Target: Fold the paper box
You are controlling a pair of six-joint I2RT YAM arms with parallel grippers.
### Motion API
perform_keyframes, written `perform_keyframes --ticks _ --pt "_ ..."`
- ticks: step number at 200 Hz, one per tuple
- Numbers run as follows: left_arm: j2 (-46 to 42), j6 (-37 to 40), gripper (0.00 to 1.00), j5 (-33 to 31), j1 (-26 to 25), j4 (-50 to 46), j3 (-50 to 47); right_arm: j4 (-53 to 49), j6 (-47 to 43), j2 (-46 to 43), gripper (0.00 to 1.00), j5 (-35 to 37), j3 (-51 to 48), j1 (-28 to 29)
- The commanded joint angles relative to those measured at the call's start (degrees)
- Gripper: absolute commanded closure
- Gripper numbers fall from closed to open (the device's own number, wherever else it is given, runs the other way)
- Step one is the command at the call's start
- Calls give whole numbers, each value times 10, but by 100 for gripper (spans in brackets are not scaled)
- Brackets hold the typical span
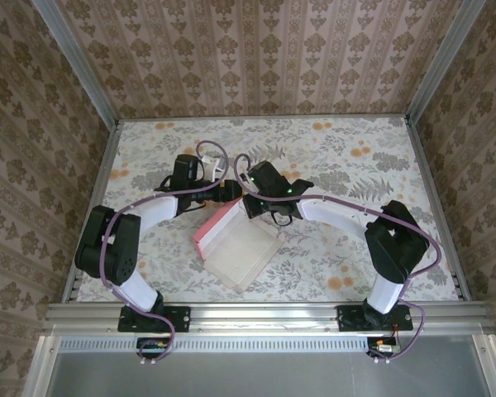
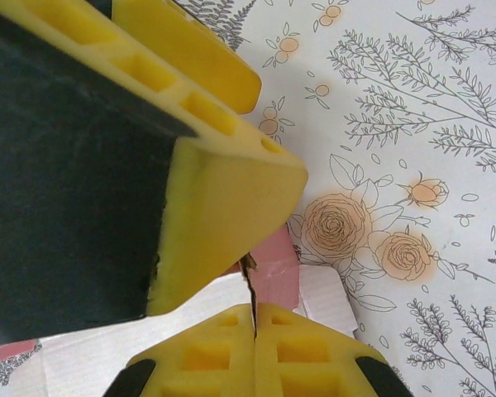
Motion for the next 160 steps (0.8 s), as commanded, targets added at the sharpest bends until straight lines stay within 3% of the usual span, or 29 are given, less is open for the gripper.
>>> perform_keyframes --ticks 1,28,85,160 --pt "12 1 30 14 3 15 1 -35 30 -9 93 20 -20 14" --pt "18 5 30 18 4 16 -1 -18 39 -15 92 17 -27 18" --pt "24 11 30 39 12 18 -4 41 -36 -63 76 -42 -63 4" --pt "32 13 30 54 15 21 -1 229 -77 -154 77 -165 -215 -73"
